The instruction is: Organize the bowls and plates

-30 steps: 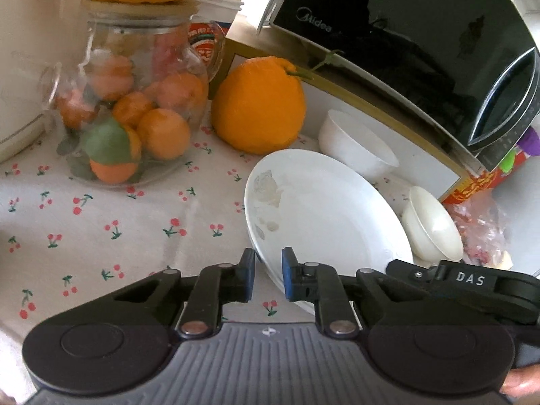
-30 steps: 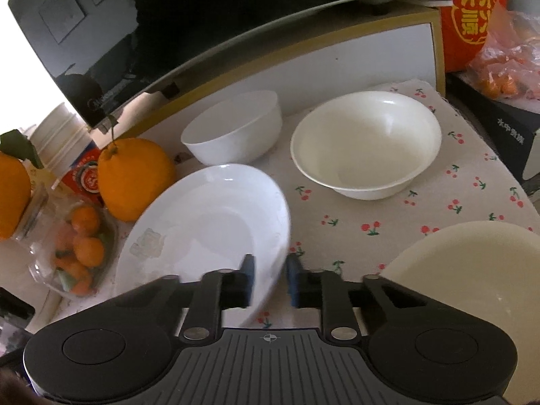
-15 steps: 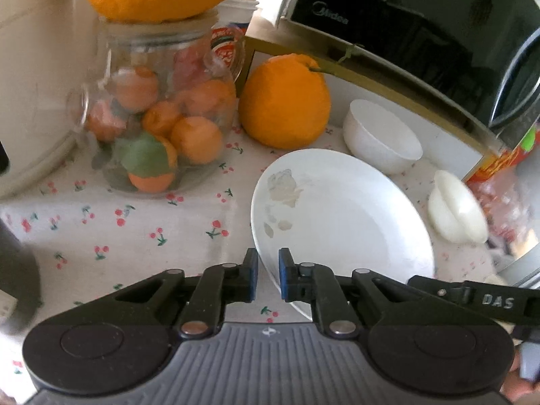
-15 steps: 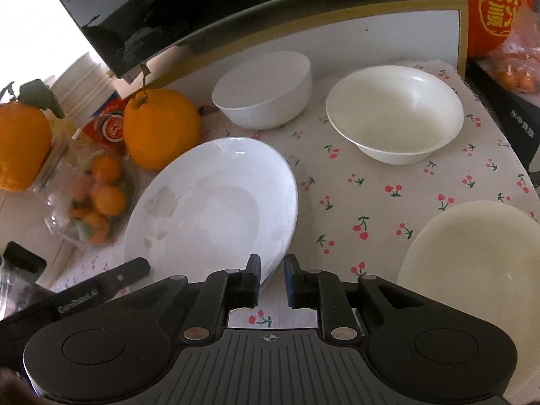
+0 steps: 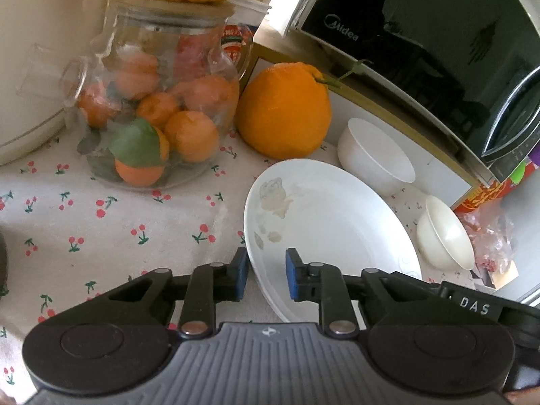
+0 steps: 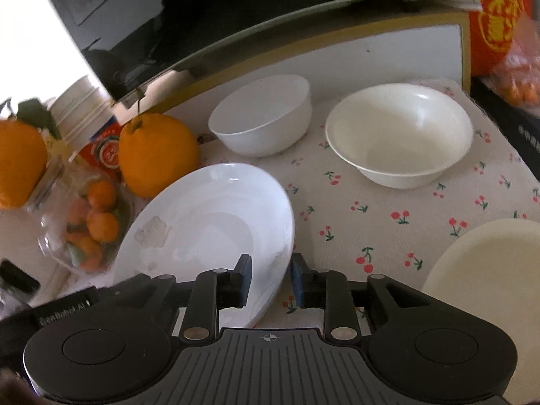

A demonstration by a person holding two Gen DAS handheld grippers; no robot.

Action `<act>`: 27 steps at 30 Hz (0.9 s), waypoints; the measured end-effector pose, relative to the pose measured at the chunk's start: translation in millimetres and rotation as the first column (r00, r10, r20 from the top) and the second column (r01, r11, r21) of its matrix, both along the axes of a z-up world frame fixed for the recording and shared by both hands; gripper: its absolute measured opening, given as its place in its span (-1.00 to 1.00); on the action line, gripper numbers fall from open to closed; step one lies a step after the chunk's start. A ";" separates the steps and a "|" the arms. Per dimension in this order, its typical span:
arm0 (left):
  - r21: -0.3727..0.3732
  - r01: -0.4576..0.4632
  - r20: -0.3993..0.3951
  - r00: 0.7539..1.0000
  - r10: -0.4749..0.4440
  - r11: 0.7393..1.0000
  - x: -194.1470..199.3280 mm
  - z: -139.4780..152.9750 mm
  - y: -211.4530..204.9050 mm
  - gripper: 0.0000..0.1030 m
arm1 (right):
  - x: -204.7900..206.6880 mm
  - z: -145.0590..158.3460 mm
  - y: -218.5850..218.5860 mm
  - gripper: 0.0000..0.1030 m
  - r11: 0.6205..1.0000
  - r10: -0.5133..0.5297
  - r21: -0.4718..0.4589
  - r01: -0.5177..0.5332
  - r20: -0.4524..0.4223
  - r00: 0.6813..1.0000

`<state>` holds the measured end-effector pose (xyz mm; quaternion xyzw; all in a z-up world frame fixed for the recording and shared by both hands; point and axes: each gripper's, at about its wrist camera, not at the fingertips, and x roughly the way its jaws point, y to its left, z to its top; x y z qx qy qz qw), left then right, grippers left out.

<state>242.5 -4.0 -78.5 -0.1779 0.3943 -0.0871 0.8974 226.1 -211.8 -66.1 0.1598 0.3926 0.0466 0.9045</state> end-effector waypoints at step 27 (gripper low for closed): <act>0.016 0.046 0.108 0.993 -0.048 0.999 -55.0 55.7 -3.6 -0.61 | -59.8 65.6 -15.7 -0.63 0.998 -0.039 0.047 0.035 0.088 0.995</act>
